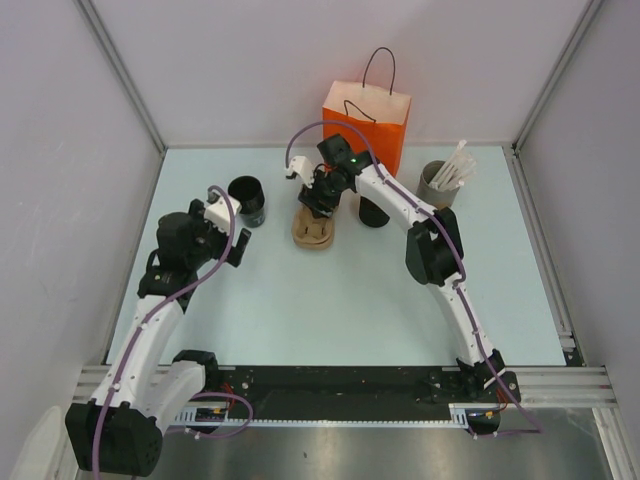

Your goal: Pack the takeout coffee

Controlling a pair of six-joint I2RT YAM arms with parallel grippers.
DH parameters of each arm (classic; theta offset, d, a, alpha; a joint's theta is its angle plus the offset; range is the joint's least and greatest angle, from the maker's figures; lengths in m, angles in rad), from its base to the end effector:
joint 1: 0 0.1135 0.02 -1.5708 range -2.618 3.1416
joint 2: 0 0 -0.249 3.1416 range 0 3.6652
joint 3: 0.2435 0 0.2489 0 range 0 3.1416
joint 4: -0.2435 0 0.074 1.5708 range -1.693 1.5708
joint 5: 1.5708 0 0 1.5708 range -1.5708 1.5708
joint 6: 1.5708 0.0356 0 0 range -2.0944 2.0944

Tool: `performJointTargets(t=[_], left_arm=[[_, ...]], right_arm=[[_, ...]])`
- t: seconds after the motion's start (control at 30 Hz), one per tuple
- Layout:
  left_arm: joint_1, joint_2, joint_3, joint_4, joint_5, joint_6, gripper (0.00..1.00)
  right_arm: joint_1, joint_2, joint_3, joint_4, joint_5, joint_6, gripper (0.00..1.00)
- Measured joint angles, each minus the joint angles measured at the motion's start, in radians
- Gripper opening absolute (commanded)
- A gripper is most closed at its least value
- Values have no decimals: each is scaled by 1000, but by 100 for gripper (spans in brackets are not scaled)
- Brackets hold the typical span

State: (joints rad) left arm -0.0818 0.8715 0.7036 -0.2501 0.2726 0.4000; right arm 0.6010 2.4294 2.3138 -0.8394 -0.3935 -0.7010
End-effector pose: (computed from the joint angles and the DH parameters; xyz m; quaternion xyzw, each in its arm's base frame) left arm 0.2054 -0.0265 0.2789 0.2701 0.7890 -0.0269 0.5512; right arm 0.4188 0.3036 0.2207 -0.6135 0.7075 0.1712 0.3062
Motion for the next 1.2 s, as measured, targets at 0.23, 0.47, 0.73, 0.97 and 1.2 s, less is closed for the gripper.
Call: performJointTargets(t=[0.23, 0.47, 0.73, 0.97, 1.2], left_arm=[[0, 0, -5, 2, -4, 0, 100], [0, 0, -5, 3, -5, 0, 100], [2, 1, -5, 4, -7, -1, 100], [3, 1, -17, 9, -8, -1, 100], [4, 4, -18, 10, -8, -7, 100]], right_arm=[[-2, 0, 5, 0, -18, 14, 32], [-3, 0, 5, 14, -14, 53, 28], [11, 34, 45, 108, 62, 164, 22], [35, 67, 86, 148, 109, 238, 26], [60, 67, 86, 166, 124, 263, 27]])
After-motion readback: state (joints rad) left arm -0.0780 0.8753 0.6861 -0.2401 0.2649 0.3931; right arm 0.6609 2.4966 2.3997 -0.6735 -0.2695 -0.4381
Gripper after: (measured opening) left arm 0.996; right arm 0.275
